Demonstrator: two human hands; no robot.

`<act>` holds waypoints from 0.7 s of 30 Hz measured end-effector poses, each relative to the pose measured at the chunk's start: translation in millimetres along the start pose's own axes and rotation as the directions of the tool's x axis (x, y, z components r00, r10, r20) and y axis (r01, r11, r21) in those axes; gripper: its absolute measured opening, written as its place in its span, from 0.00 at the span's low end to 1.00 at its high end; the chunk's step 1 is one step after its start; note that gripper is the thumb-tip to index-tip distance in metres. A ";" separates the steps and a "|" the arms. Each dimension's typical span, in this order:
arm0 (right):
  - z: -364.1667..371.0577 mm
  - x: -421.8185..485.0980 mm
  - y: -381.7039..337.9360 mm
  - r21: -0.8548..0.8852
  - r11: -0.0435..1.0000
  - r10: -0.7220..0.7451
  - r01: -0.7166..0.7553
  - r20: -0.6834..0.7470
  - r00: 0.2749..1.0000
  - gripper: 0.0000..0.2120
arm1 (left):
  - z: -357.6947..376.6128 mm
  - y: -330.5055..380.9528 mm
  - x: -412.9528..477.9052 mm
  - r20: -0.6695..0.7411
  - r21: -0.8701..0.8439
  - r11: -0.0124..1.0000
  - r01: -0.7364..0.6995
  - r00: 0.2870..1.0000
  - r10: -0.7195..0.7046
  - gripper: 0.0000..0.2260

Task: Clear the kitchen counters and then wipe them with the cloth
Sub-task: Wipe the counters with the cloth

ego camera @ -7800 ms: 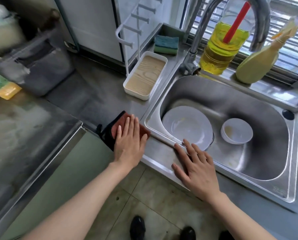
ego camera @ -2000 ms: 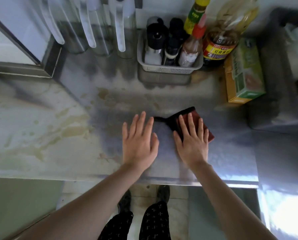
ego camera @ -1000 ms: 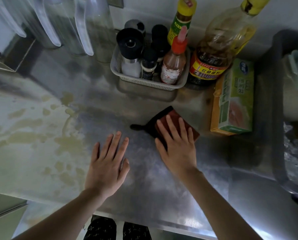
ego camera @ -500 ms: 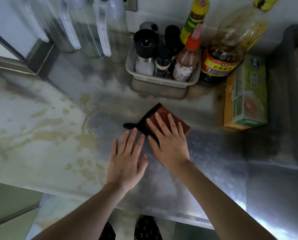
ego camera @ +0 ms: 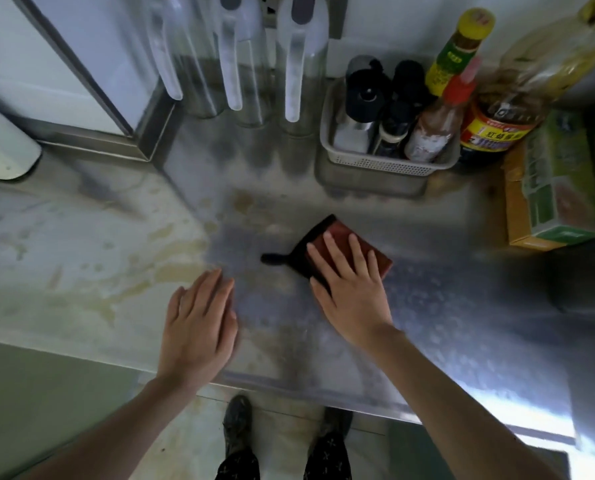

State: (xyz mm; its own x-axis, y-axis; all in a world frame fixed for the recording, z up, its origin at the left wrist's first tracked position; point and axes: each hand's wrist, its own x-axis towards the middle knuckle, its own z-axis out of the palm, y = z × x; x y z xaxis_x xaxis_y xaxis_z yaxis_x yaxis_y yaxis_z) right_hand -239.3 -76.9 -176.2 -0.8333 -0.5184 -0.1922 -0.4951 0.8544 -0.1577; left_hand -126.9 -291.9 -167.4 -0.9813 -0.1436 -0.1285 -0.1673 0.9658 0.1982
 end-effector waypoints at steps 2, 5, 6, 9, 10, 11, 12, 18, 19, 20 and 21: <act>-0.6 -2.9 8.7 -0.032 0.999 0.037 -0.038 -0.011 0.999 0.26 | 0.0 -15.6 -0.8 0.009 0.003 0.998 -0.061 0.998 0.061 0.21; -8.0 11.6 34.9 0.023 0.965 0.263 -0.263 -0.022 0.964 0.27 | 2.3 -25.4 2.3 0.008 0.010 0.992 -0.126 0.992 0.126 0.22; -10.2 19.5 38.2 0.064 0.930 0.364 -0.362 -0.023 0.931 0.26 | 3.3 -26.3 2.5 0.014 0.017 0.991 -0.129 0.992 0.129 0.22; -11.3 38.6 14.0 0.193 0.825 0.549 -0.532 -0.048 0.834 0.25 | 6.7 -28.3 1.0 0.023 0.025 0.991 -0.130 0.991 0.129 0.22; -9.5 40.6 -1.9 0.202 0.834 0.533 -0.513 -0.057 0.844 0.25 | 7.5 -29.0 0.9 0.021 0.023 0.991 -0.133 0.991 0.133 0.22; -5.3 39.5 -19.9 0.185 0.872 0.473 -0.454 -0.072 0.878 0.25 | 8.1 -29.9 1.3 0.017 0.021 0.990 -0.137 0.990 0.137 0.22; 1.2 34.9 -38.2 0.147 0.921 0.376 -0.362 -0.082 0.923 0.25 | 8.5 -30.7 1.7 0.014 0.017 0.990 -0.142 0.990 0.141 0.22; 4.5 20.9 -32.1 0.000 0.984 0.180 -0.181 -0.065 0.981 0.25 | 8.8 -31.5 2.0 -0.011 -0.014 0.988 -0.154 0.988 0.154 0.21; 2.4 25.7 -21.0 0.025 0.961 0.276 -0.274 -0.073 0.958 0.25 | 8.6 -31.6 1.7 -0.013 -0.018 0.987 -0.158 0.987 0.157 0.21; -1.0 32.0 -13.2 0.071 0.924 0.380 -0.375 -0.076 0.922 0.25 | 8.9 -31.8 1.4 -0.017 -0.019 0.987 -0.161 0.987 0.161 0.21; -3.5 39.2 -10.2 0.119 0.880 0.469 -0.459 -0.080 0.879 0.25 | 9.3 -32.2 0.9 -0.022 -0.018 0.986 -0.164 0.986 0.164 0.21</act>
State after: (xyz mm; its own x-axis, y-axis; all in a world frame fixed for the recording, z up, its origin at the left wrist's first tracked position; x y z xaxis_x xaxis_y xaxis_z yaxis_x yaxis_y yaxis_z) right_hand -267.8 -105.8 -178.7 -0.9849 -0.0518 -0.1650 -0.0241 0.9859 -0.1655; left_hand -121.5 -321.1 -182.9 -0.9973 0.0118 -0.0731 -0.0057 0.9722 0.2340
